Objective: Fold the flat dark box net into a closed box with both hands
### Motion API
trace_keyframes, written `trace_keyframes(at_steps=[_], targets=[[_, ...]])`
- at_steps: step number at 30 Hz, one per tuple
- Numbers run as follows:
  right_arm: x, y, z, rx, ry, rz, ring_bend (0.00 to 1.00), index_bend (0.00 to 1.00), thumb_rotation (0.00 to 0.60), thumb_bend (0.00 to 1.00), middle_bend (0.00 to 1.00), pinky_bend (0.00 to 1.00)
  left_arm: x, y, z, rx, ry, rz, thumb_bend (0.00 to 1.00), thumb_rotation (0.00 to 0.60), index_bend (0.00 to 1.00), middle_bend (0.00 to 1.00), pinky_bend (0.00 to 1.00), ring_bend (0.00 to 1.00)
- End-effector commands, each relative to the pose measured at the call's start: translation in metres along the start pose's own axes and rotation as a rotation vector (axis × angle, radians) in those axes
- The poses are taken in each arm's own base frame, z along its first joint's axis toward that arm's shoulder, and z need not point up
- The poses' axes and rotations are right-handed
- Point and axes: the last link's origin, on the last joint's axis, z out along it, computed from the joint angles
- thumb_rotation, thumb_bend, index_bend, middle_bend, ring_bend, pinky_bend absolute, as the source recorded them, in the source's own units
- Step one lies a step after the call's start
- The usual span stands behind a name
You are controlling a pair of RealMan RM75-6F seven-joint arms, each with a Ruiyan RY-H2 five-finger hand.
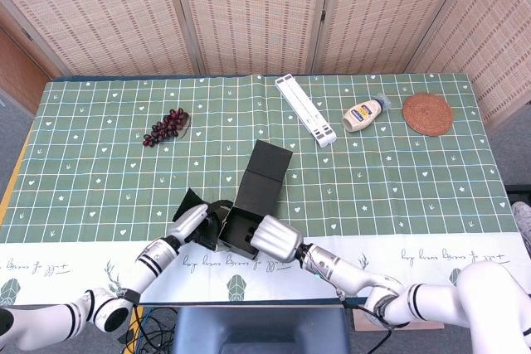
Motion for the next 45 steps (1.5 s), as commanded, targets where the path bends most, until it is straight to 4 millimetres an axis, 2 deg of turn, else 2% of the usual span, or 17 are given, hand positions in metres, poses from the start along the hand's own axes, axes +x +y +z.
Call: trace_keyframes(at_steps=[1, 6, 8, 10, 13, 16, 20, 25, 28, 32, 37, 40, 45], targets=[[0.002, 0.002, -0.003, -0.006, 0.015, -0.008, 0.77, 0.61, 0.6, 0.6, 0.61, 0.92, 0.0, 0.0, 0.001, 0.007, 0.01, -0.009, 0.1, 0.6, 0.24, 0.24, 0.9, 0.57], [0.008, 0.006, -0.007, -0.025, 0.054, -0.028, 0.74, 0.15, 0.6, 0.55, 0.27, 0.92, 0.001, 0.0, 0.001, 0.027, 0.03, -0.028, 0.1, 0.6, 0.23, 0.24, 0.9, 0.57], [0.01, 0.007, -0.01, -0.03, 0.054, -0.016, 0.73, 0.04, 0.6, 0.54, 0.2, 0.92, 0.002, 0.001, 0.001, 0.027, 0.045, -0.026, 0.1, 0.6, 0.22, 0.24, 0.9, 0.57], [0.012, 0.007, -0.013, -0.036, 0.056, -0.011, 0.72, 0.0, 0.6, 0.53, 0.16, 0.92, 0.001, 0.002, -0.002, 0.028, 0.044, -0.011, 0.1, 0.6, 0.17, 0.21, 0.9, 0.57], [0.012, 0.009, -0.018, -0.051, 0.054, -0.005, 0.72, 0.0, 0.6, 0.53, 0.14, 0.92, 0.003, 0.004, -0.006, 0.03, 0.033, 0.017, 0.1, 0.6, 0.05, 0.09, 0.9, 0.56], [0.013, 0.012, -0.025, -0.075, 0.058, 0.024, 0.72, 0.0, 0.6, 0.53, 0.12, 0.92, 0.005, 0.005, -0.011, 0.025, 0.035, 0.052, 0.1, 0.6, 0.0, 0.01, 0.89, 0.55], [0.017, 0.02, -0.04, -0.127, 0.064, 0.099, 0.71, 0.0, 0.6, 0.53, 0.12, 0.92, 0.01, 0.006, -0.019, 0.013, 0.056, 0.089, 0.1, 0.6, 0.0, 0.0, 0.89, 0.53], [0.019, 0.034, -0.066, -0.207, 0.033, 0.23, 0.71, 0.0, 0.6, 0.53, 0.18, 0.92, 0.022, 0.008, -0.032, -0.007, 0.111, 0.093, 0.1, 0.6, 0.0, 0.0, 0.89, 0.52], [0.015, 0.044, -0.08, -0.251, -0.006, 0.29, 0.71, 0.0, 0.6, 0.53, 0.21, 0.93, 0.031, 0.009, -0.042, -0.019, 0.145, 0.084, 0.1, 0.6, 0.0, 0.0, 0.89, 0.52], [0.006, 0.053, -0.088, -0.284, -0.06, 0.317, 0.71, 0.0, 0.6, 0.53, 0.26, 0.94, 0.042, 0.008, -0.054, -0.025, 0.183, 0.089, 0.1, 0.6, 0.0, 0.0, 0.89, 0.52], [-0.003, 0.058, -0.084, -0.294, -0.106, 0.341, 0.71, 0.0, 0.6, 0.53, 0.3, 0.95, 0.049, 0.006, -0.067, -0.018, 0.208, 0.081, 0.1, 0.6, 0.0, 0.0, 0.88, 0.52], [-0.006, 0.06, -0.073, -0.291, -0.125, 0.342, 0.71, 0.0, 0.6, 0.53, 0.31, 0.96, 0.051, 0.005, -0.073, -0.016, 0.213, 0.085, 0.1, 0.6, 0.0, 0.0, 0.88, 0.52], [-0.008, 0.064, -0.041, -0.282, -0.145, 0.346, 0.71, 0.0, 0.6, 0.55, 0.3, 0.96, 0.051, 0.004, -0.083, -0.011, 0.211, 0.086, 0.1, 0.6, 0.0, 0.0, 0.88, 0.52]])
